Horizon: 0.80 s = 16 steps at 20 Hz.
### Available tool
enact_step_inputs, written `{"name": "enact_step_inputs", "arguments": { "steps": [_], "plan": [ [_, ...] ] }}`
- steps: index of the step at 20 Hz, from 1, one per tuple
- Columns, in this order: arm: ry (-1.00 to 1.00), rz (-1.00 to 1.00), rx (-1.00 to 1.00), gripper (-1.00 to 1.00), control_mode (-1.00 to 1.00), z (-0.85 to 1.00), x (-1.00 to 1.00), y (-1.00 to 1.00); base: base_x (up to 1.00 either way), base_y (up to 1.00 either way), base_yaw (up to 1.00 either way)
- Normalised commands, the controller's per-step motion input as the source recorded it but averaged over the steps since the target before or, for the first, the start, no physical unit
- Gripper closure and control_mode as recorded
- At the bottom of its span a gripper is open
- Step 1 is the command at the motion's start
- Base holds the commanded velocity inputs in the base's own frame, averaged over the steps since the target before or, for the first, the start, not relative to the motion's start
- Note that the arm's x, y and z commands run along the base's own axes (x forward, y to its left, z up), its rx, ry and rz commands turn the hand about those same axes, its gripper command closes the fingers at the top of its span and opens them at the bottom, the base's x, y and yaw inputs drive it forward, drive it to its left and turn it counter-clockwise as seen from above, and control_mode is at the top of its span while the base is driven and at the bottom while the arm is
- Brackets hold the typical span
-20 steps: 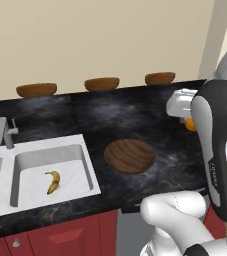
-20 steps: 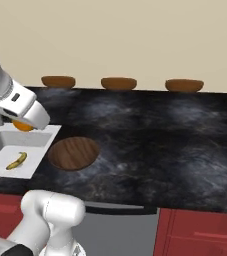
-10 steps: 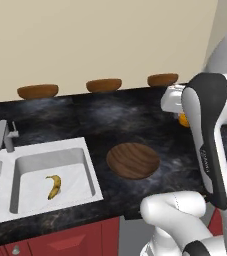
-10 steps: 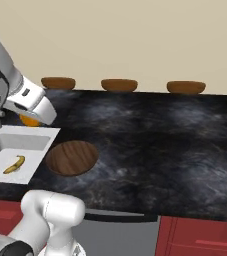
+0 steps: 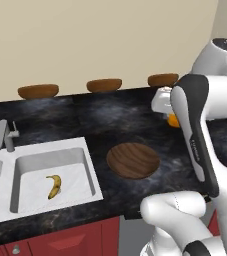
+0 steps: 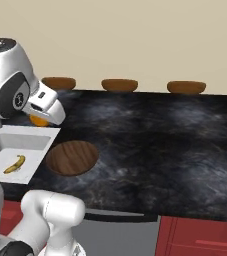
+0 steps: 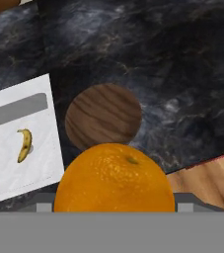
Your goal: Pick the oranges from the cabinet and place them in one bowl. Pick the banana from the sink and place it in the other bowl.
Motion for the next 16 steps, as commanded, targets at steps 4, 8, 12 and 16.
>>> {"name": "enact_step_inputs", "arguments": {
  "steps": [4,8,12,16],
  "plan": [
    [0.16,0.05,0.04,1.0,-1.0,-0.39,0.61,0.19,0.0,0.0,0.0],
    [0.11,0.05,0.07,1.0,-1.0,-0.36,0.27,0.11,0.0,0.0,0.0],
    [0.11,0.03,0.04,1.0,-1.0,-0.35,0.34,0.21,0.0,0.0,0.0],
    [0.07,0.0,-0.02,1.0,-1.0,-0.34,0.38,0.18,0.0,0.0,0.0]
  ]
}}
